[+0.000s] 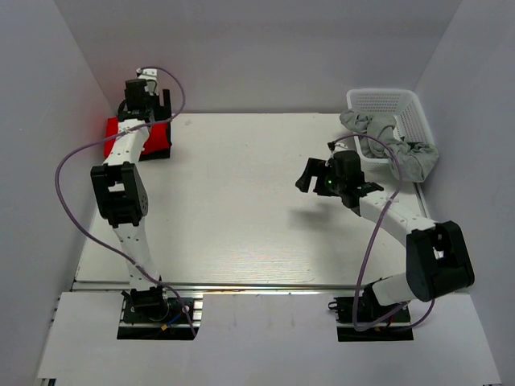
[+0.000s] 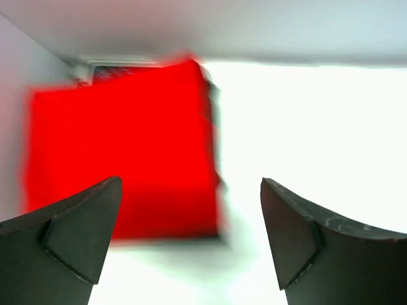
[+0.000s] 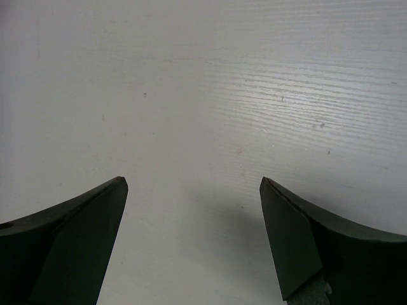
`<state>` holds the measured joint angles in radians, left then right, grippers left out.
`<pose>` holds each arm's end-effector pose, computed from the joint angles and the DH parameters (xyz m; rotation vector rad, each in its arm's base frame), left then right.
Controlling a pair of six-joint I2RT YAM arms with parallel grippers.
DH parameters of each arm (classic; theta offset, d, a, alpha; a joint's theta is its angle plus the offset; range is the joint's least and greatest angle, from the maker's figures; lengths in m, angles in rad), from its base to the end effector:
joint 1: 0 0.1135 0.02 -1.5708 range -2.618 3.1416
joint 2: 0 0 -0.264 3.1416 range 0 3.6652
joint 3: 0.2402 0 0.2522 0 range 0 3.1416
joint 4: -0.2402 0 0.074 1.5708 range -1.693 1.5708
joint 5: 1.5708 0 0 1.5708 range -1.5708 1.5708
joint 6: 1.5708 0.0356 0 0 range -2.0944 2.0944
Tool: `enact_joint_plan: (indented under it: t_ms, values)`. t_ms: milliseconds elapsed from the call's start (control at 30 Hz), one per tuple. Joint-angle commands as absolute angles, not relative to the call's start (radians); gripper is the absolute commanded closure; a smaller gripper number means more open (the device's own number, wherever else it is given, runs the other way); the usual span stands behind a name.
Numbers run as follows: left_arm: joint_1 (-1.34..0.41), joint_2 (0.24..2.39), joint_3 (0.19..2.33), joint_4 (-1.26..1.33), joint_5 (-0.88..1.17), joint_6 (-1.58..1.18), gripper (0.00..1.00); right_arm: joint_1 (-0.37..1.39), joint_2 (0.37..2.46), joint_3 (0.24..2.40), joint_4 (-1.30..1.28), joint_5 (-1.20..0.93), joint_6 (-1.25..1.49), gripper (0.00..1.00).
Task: Fold and stack the t-shirts
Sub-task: Put the neatly folded tshirt into the corner of the board with the left arm
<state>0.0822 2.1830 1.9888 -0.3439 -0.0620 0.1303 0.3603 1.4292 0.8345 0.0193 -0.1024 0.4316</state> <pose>0.5158 0.0447 0.2850 0.0136 2.1136 0.1924 0.2898 0.1131 0.2278 0.0172 2.1977 0.5642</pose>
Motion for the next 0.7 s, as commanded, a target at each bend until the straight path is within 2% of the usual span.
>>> enact_joint_plan:
  t_ms: [0, 33, 133, 333, 500, 667]
  values:
    - [-0.056, 1.923, 1.728, -0.307, 0.002, -0.032, 0.00, 0.359, 1.345, 0.792, 0.052, -0.063, 0.403, 0.10]
    - [-0.084, 1.872, 1.568, -0.269, 0.002, -0.043, 0.00, 0.359, 1.330, 0.781, 0.054, -0.061, 0.403, 0.10]
    - [-0.216, 1.689, 1.331, -0.196, -0.104, -0.110, 0.00, 0.357, 1.224, 0.700, 0.072, -0.042, 0.390, 0.10]
    - [-0.458, 1.400, 0.969, -0.112, -0.135, -0.166, 0.00, 0.360, 1.062, 0.573, 0.087, 0.034, 0.370, 0.10]
    - [-0.557, 1.246, 0.818, -0.106, -0.234, -0.189, 0.00, 0.360, 0.942, 0.470, 0.161, 0.020, 0.383, 0.10]
    - [-0.600, 1.126, 0.726, -0.057, -0.252, -0.163, 0.00, 0.357, 0.868, 0.410, 0.193, 0.014, 0.397, 0.10]
